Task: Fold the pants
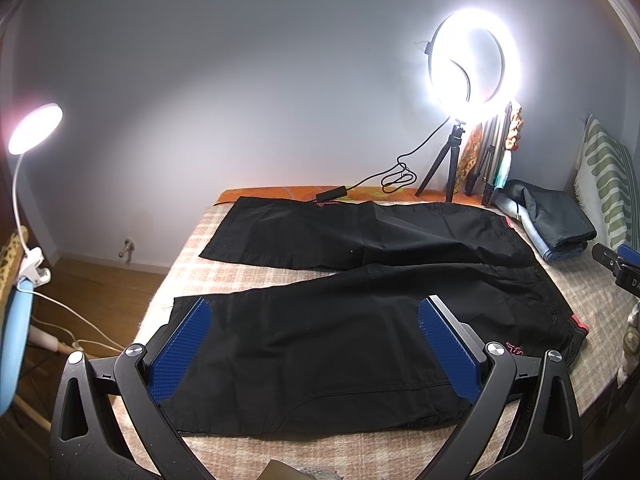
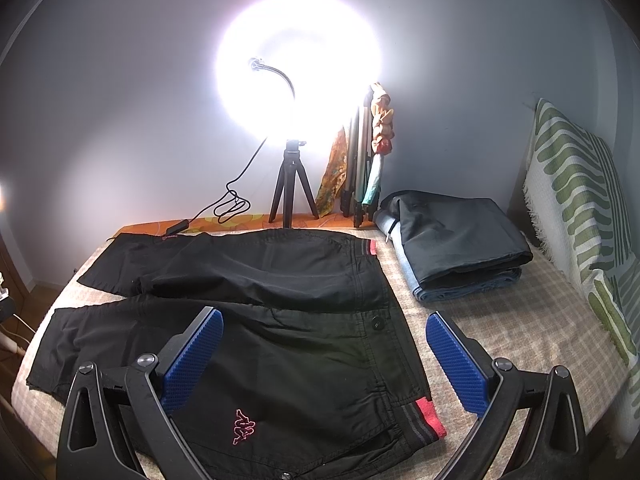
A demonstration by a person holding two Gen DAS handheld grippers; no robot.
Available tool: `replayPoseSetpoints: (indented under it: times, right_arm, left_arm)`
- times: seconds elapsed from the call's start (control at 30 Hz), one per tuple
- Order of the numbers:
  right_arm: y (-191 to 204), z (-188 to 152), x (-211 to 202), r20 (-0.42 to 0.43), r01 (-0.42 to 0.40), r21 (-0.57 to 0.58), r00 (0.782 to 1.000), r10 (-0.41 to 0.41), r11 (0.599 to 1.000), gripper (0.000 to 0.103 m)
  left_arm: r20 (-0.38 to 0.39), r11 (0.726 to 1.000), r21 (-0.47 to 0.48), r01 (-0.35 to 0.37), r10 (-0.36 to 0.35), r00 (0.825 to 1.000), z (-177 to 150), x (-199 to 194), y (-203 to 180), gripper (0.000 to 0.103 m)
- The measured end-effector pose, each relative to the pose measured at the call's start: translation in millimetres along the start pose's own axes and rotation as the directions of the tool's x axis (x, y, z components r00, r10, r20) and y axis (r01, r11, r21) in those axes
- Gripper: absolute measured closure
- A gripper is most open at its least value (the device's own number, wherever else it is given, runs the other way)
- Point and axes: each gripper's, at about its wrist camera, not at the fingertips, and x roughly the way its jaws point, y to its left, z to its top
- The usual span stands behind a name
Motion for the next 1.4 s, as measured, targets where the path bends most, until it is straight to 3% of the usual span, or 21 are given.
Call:
replayPoseSetpoints:
  times: [0.9,1.07,1.3,1.4]
  right_arm:
    - [-0.9,-3.7,2.5,0.0,0.005,-0.003,1.0,-0.005,1.0,0.0]
    - [-3.5,-3.2,5.1,-0.001,-0.042,-0.007,0.999,0.042,0.999,0.0]
    - [-5.6,7.7,21.5,-0.003,-0.099,0.003,0.995,0.099,0.995,0.001]
    - [-2.8,11.7,30.6,-0.012,-0.136,-0.003,0.991,0.136,0.991,0.008]
  left_arm:
    - [-0.002,1.0,-0.004,-0.004,0.004,1.0,-1.5,-0.1,-2.6,0.0]
    - [-0.018,1.0,-0.003,0.009,-0.009,1.0,-2.2,5.4,0.4,0.0]
    - [-0.043,0.993,-0.081,0.089,-0.092,0.995,1.1,28.4,15.3,0.005]
    - [-0.054,0.994,-0.08,0.075,-0.08,0.995,3.0,41.9,16.9,0.009]
